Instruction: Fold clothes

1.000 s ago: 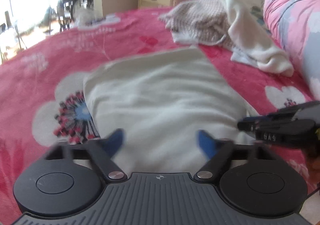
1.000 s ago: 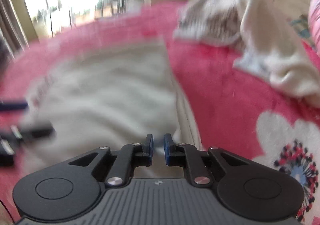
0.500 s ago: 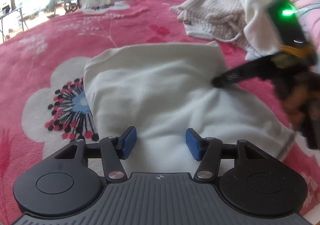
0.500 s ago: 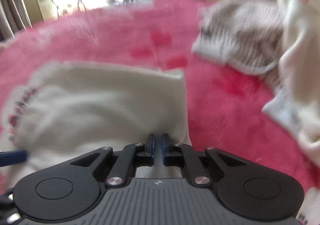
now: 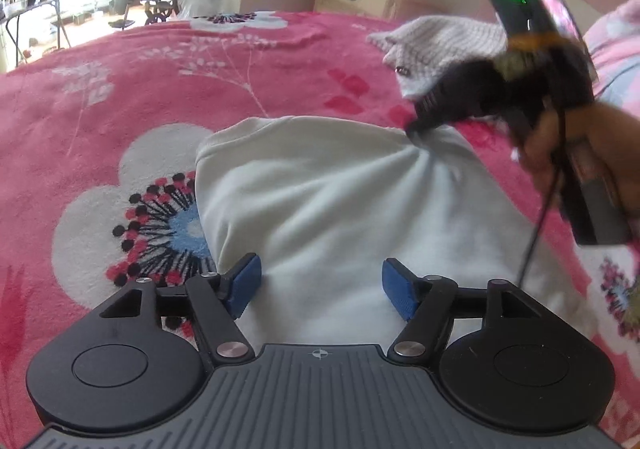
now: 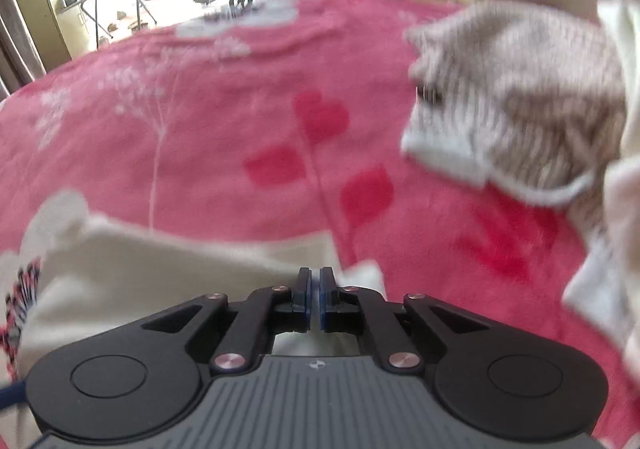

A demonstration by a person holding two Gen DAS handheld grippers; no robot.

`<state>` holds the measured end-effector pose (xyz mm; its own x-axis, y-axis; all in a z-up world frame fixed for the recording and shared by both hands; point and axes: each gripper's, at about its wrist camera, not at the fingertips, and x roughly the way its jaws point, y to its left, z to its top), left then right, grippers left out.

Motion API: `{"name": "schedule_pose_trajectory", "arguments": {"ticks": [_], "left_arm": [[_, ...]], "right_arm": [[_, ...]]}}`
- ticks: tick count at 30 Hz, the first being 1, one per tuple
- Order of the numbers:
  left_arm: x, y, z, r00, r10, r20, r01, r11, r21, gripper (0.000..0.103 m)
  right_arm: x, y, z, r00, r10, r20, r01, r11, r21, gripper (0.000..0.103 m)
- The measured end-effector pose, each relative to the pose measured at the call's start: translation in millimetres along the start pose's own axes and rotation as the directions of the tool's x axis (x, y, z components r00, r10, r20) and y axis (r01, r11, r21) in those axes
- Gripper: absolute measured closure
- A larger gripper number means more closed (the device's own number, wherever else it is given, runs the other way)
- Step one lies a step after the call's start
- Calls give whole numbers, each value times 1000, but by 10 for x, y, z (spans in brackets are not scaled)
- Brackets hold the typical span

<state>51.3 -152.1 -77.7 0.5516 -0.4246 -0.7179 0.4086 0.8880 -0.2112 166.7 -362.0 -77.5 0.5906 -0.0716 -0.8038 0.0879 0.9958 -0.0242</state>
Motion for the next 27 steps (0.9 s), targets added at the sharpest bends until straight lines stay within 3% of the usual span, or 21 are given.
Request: {"name": "schedule_pose_trajectory", "arguments": {"ticks": [2, 3, 6, 8, 11, 12, 15, 19, 23, 27], "left_arm": [[-33, 50, -13, 1000, -16, 5, 16, 999, -28, 35], [-42, 68, -17, 1000, -23, 7, 23, 999, -36, 35], [-44, 81, -41, 999, -31, 9, 32, 999, -32, 34], [-32, 82, -63, 1000, -27, 8, 28, 999, -27, 34], [-25, 81, -81, 1000, -13, 5, 13, 1000, -18, 34], [-24, 82, -86, 1000, -9, 5, 9, 1000, -16, 34], [-32, 111, -81, 1000, -13, 2, 13, 1000, -24, 34], [-53, 173, -37, 1000, -24, 2, 24, 998, -60, 33], [-105, 176, 23, 1000, -1, 17, 3, 997, -76, 33], [-166, 75, 49, 1000, 4, 15, -3, 999, -39, 33]], "right_arm": [[-180, 198, 92, 995, 88, 48, -84, 994, -72, 95], [-209, 335, 130, 986, 164, 30, -160, 980, -118, 94], [-205, 757, 223, 922, 378, -80, -386, 890, -241, 94], [-83, 1055, 214, 876, 450, -173, -482, 818, -315, 94], [281, 1410, 191, 904, 363, -228, -426, 818, -386, 95], [407, 1453, 202, 920, 326, -217, -388, 841, -378, 95], [515, 1261, 352, 939, 324, -113, -341, 920, -195, 93], [190, 896, 398, 933, 360, -20, -360, 927, -107, 93], [-249, 559, 255, 950, 312, -15, -310, 938, -152, 93], [-536, 257, -91, 957, 288, -36, -290, 951, -110, 93]]}}
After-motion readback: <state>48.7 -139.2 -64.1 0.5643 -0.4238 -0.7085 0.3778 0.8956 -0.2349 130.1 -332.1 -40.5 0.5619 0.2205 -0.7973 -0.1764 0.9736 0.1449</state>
